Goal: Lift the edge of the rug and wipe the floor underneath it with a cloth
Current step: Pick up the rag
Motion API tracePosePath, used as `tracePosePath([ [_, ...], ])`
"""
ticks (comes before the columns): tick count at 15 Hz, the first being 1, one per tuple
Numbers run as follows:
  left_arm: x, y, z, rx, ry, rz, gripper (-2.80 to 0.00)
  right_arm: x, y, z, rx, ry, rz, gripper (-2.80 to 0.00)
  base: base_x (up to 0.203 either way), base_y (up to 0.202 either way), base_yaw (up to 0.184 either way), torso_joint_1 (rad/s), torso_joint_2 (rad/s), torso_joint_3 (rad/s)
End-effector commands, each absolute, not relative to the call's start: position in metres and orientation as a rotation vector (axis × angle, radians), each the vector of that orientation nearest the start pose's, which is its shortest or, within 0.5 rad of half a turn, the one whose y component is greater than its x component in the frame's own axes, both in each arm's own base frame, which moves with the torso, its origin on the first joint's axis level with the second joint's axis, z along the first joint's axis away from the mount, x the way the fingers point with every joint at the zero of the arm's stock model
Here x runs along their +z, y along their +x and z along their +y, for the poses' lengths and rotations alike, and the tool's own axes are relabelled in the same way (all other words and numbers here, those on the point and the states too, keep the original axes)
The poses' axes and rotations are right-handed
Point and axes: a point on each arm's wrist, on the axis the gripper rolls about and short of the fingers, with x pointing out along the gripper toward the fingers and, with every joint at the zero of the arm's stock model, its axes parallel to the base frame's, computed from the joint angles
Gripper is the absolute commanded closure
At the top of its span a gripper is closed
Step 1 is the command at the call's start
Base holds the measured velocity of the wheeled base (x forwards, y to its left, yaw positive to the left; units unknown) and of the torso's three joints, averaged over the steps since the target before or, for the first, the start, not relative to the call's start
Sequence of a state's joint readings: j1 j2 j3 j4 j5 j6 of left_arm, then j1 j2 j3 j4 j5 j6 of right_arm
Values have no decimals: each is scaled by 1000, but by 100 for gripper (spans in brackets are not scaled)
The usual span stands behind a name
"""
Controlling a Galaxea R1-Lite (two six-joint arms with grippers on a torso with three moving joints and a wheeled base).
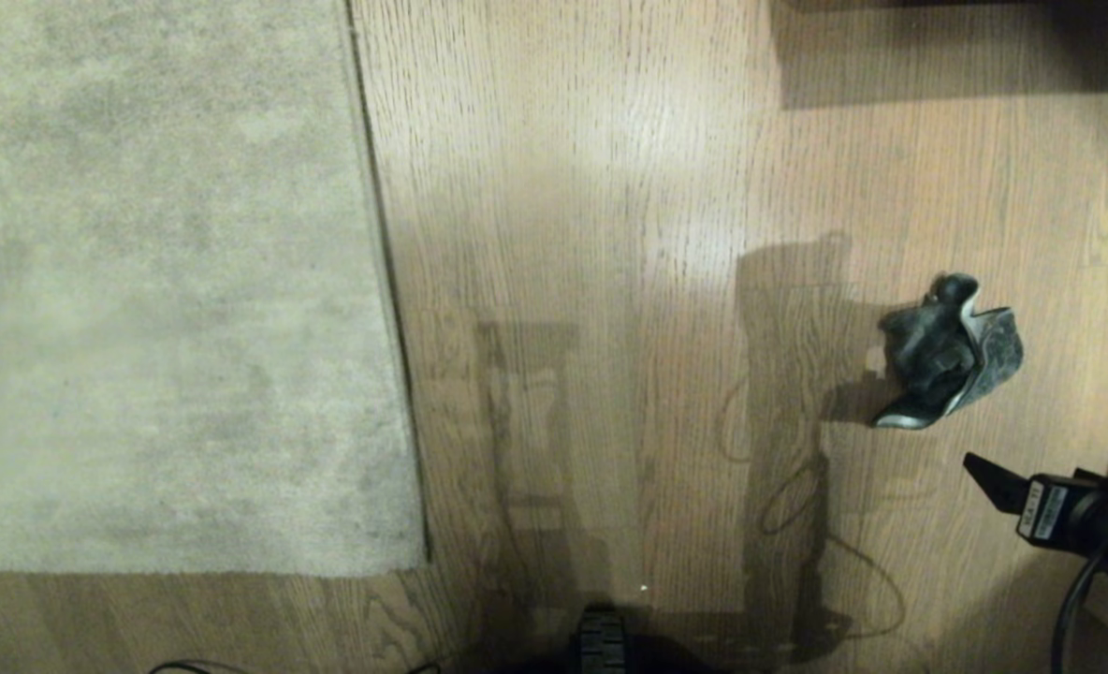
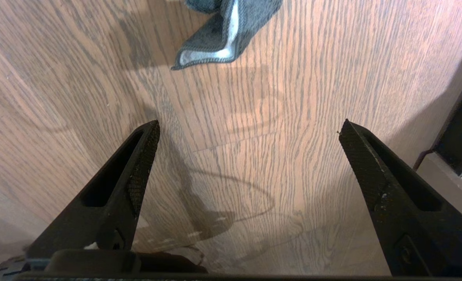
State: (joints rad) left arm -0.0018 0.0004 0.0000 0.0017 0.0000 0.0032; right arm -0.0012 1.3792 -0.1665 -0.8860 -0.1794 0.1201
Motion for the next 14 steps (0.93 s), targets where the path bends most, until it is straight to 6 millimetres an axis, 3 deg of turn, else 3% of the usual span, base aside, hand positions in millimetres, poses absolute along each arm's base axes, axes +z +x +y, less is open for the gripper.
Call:
tracePosePath([
  [1,75,-23,0,-2,3,2,0,123,173,-4,-199,89,322,-280,0,0,0,0,0,0],
  [8,75,-23,0,-2,3,2,0,99,193,-4,-205,90,415,-280,0,0,0,0,0,0],
  [14,75,-23,0,-2,3,2,0,89,210,-4,-201,92,388,-280,0,0,0,0,0,0],
])
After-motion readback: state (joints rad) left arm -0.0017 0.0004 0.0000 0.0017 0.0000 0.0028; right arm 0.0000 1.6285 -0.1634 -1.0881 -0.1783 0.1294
